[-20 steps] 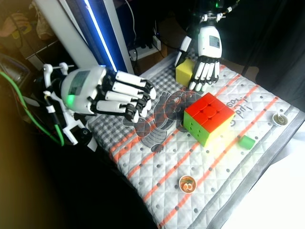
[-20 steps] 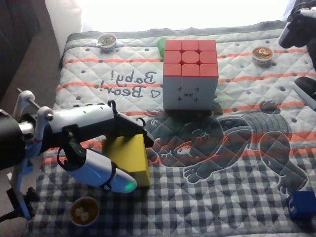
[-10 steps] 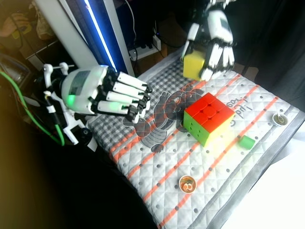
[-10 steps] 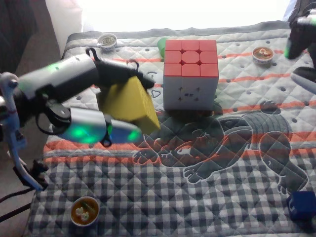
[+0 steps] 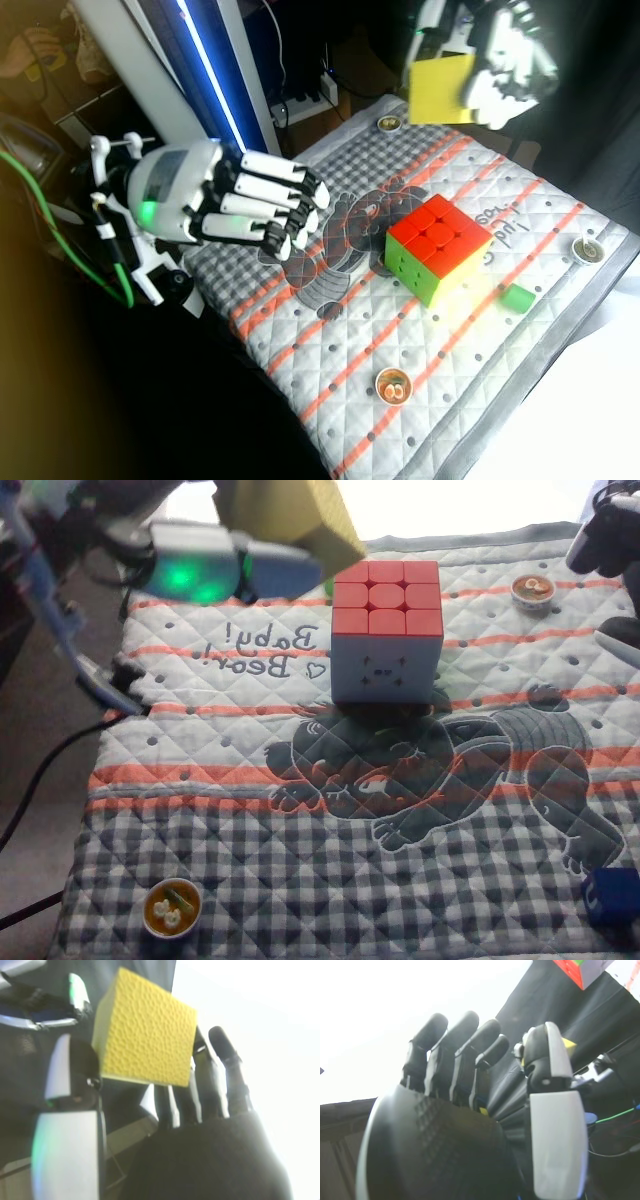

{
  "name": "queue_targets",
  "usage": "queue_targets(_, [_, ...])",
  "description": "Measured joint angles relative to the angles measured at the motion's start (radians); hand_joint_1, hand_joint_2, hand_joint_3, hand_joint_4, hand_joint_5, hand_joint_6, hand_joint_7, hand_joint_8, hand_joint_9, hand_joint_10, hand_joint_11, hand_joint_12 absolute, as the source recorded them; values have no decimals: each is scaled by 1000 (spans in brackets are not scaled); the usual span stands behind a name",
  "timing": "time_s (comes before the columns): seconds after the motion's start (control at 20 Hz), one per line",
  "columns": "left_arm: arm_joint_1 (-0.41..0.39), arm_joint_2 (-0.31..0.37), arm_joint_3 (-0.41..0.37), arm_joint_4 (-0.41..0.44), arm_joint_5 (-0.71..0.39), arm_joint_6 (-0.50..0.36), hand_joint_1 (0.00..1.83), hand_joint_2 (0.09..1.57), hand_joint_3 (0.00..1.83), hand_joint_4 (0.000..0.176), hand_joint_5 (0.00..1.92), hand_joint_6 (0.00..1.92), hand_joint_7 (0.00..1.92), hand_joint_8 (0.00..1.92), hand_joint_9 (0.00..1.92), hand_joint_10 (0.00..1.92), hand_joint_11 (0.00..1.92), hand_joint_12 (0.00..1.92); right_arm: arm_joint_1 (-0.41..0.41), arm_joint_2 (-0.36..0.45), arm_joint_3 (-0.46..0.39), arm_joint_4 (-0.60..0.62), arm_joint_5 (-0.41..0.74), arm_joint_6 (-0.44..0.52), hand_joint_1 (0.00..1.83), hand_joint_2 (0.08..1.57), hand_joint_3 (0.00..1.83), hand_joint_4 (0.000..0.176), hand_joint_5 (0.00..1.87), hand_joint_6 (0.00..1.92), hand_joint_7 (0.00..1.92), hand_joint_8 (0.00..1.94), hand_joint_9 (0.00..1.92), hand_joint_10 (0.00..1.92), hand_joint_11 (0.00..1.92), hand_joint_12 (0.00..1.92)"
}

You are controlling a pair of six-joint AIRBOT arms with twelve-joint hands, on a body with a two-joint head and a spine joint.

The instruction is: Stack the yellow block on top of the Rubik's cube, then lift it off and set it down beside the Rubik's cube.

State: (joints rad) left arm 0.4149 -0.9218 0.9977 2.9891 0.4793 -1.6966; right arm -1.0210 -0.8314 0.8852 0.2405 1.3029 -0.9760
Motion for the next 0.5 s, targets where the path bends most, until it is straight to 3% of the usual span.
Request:
queue_targets(0.05, [-22, -24, 23, 0, -19, 0, 1167, 1243, 0, 0, 849, 1299, 598, 1219, 300, 1198, 66, 1915, 0, 0, 0, 0, 0, 0, 1224, 1181, 0, 0, 463, 1226, 561, 1234, 378, 1492, 38, 1921])
queue_targets(0.1, [-32, -42, 40, 0, -32, 0, 1167, 1243, 0, 0, 849, 1299, 598, 1219, 300, 1198, 66, 1915, 0, 0, 1, 1, 0, 0, 1224, 1181, 0, 0, 463, 1226, 561, 1234, 378, 1492, 38, 1921])
queue_targets(0.15, [-48, -76, 74, 1, -66, 0, 1109, 1192, 0, 0, 840, 1226, 564, 617, 294, 857, 2, 1737, 0, -1, 2, 2, 1, 0, 1207, 1197, 0, 0, 460, 1205, 566, 1197, 346, 1458, 1, 1921])
queue_targets(0.2, [-60, -106, 104, 2, -106, 1, 1085, 1191, 0, 0, 835, 1231, 601, 440, 316, 745, 0, 1690, 0, -6, 5, 2, 2, 0, 1205, 1200, 0, 0, 452, 1199, 566, 1194, 341, 1455, 0, 1921])
queue_targets(0.25, [-62, -118, 115, 2, -122, 1, 1085, 1191, 0, 0, 835, 1231, 601, 440, 316, 745, 0, 1690, 0, -7, 6, 3, 1, 0, 1205, 1200, 0, 0, 452, 1199, 566, 1194, 341, 1455, 0, 1921])
queue_targets(0.35, [-76, -166, 156, 3, -169, 2, 1067, 1175, 0, 0, 866, 1178, 687, 238, 367, 613, 0, 1585, 0, -9, 6, 2, 0, 1, 1201, 1217, 0, 0, 438, 1125, 533, 1158, 300, 1402, 0, 1845])
queue_targets(0.5, [-90, -237, 226, 4, -232, 8, 1129, 1170, 0, 0, 870, 1162, 664, 67, 298, 388, 0, 1198, 0, -9, 10, -1, 0, 4, 1183, 1211, 0, 0, 473, 1082, 564, 1110, 325, 1359, 0, 1817])
